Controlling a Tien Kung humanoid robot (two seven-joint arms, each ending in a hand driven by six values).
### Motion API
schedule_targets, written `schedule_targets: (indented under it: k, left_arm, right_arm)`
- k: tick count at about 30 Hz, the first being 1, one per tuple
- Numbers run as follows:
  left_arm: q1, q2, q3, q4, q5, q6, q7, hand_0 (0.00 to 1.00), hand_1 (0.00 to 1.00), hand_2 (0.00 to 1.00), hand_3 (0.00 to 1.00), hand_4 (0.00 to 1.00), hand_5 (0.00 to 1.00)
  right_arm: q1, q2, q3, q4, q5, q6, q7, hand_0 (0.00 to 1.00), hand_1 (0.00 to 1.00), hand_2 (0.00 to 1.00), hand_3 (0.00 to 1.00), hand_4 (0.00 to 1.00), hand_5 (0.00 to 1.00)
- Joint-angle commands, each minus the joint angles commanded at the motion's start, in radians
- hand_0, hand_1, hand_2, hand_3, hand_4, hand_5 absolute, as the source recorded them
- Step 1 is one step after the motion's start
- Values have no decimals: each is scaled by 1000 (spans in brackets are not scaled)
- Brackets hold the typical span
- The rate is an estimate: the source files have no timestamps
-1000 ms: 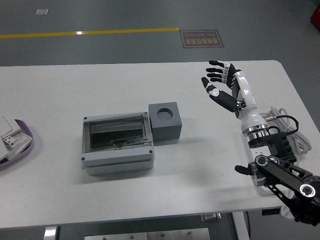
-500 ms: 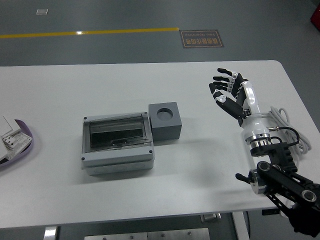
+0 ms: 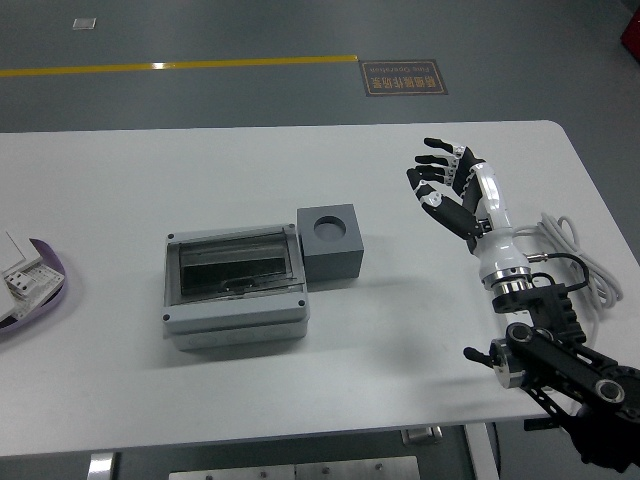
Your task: Pick up the cylinder from the cube,place it in the box,flap close box
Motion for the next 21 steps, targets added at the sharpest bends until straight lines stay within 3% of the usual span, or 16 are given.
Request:
schedule_targets:
  k: [21]
  left_arm:
    - [-4,-4,0,0,-3,-2,0,516,555,554,595,695,104]
  right_arm:
    - [8,-4,-17,-1,0,2,2,631,610,611,672,781,224]
